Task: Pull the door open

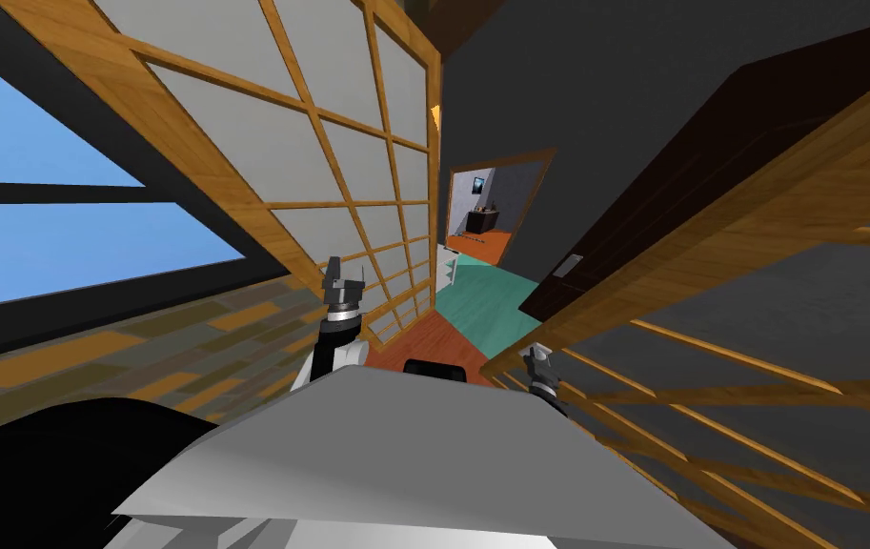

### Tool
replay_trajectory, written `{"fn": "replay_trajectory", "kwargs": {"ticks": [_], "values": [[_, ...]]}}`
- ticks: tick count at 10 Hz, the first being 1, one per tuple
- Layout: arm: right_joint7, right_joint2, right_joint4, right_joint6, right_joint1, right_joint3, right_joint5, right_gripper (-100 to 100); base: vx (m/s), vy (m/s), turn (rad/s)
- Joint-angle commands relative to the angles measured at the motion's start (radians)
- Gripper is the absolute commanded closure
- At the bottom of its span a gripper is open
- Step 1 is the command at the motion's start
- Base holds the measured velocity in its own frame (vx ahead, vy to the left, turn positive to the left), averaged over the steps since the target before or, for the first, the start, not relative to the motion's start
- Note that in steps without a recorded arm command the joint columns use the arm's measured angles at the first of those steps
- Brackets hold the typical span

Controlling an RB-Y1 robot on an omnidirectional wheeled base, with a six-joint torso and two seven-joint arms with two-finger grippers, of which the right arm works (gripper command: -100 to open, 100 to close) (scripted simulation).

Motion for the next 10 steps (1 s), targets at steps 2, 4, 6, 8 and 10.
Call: {"fn": "replay_trajectory", "kwargs": {"ticks": [2, 4, 6, 8, 10], "values": [[-0.011, -0.005, -0.007, -0.006, 0.009, 0.022, 0.014, 100, -0.12, 0.008, 0.026], [-0.022, -0.013, -0.017, -0.014, 0.017, 0.044, 0.028, 100, -0.224, -0.009, 0.068], [-0.035, -0.022, -0.028, -0.023, 0.026, 0.069, 0.044, 100, -0.204, -0.004, 0.052], [-0.05, -0.033, -0.04, -0.033, 0.037, 0.098, 0.063, 100, -0.235, 0.006, 0.056], [-0.05, -0.035, -0.04, -0.034, 0.031, 0.102, 0.066, 100, -0.202, -0.001, 0.039]]}}
